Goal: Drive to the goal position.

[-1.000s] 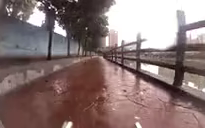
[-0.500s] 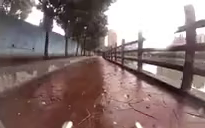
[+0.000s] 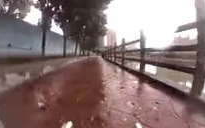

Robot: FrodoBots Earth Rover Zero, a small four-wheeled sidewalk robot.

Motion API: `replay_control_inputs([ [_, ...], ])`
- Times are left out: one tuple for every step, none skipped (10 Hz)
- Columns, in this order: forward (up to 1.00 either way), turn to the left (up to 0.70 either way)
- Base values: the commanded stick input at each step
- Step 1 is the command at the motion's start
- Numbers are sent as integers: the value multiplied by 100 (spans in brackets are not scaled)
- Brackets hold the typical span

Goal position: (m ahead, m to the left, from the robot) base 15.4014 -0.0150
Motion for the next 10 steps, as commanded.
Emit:
replay_control_inputs([
  [50, 50],
  [50, 50],
  [50, 50],
  [50, 50],
  [50, 13],
  [50, 0],
  [50, 0],
  [50, 0],
  [50, 0],
  [50, 0],
])
